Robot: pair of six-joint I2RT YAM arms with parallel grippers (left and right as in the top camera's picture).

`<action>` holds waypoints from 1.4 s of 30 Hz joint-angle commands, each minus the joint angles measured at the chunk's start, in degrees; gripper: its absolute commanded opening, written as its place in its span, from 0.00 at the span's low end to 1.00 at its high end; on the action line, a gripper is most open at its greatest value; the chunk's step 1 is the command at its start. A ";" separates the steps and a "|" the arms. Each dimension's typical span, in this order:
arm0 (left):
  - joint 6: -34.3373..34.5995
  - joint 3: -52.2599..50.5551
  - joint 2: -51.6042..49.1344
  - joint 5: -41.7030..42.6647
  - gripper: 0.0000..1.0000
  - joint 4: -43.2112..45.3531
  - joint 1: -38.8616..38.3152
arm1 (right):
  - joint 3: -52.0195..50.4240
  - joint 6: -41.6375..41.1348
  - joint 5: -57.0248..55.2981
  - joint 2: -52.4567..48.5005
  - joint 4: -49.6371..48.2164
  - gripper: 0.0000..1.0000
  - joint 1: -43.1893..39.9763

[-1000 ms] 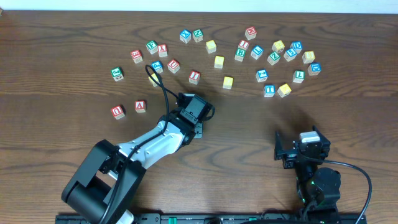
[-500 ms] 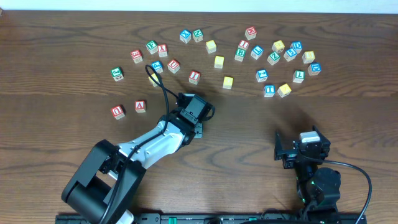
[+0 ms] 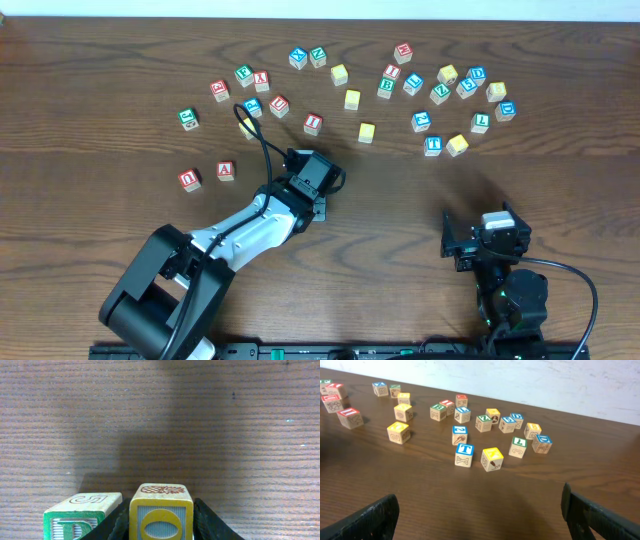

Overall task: Spell out ROBOT
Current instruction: 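Align the yellow O block next to the R block and open the left gripper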

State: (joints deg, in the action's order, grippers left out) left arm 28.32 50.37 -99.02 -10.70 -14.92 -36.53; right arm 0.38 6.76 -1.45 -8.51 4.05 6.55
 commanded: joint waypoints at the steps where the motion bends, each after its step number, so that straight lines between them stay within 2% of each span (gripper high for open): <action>1: -0.17 -0.50 -0.63 -0.96 0.37 0.17 0.26 | -0.07 0.61 0.13 0.09 0.20 0.99 -0.24; 14: -1.75 0.79 -0.63 -2.51 0.37 0.28 0.37 | -0.07 0.59 0.15 0.09 0.22 0.99 -0.24; 28: -3.93 0.87 -0.63 -2.43 0.37 0.55 4.00 | -0.07 0.61 0.13 0.09 0.22 0.99 -0.24; 42: -4.24 0.87 -0.63 0.20 0.37 0.50 4.00 | -0.07 0.59 0.13 0.09 0.22 0.99 -0.24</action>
State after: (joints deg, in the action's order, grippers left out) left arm 25.02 50.37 -99.02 -11.70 -14.50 -32.77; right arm 0.38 6.76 -1.45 -8.51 4.05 6.55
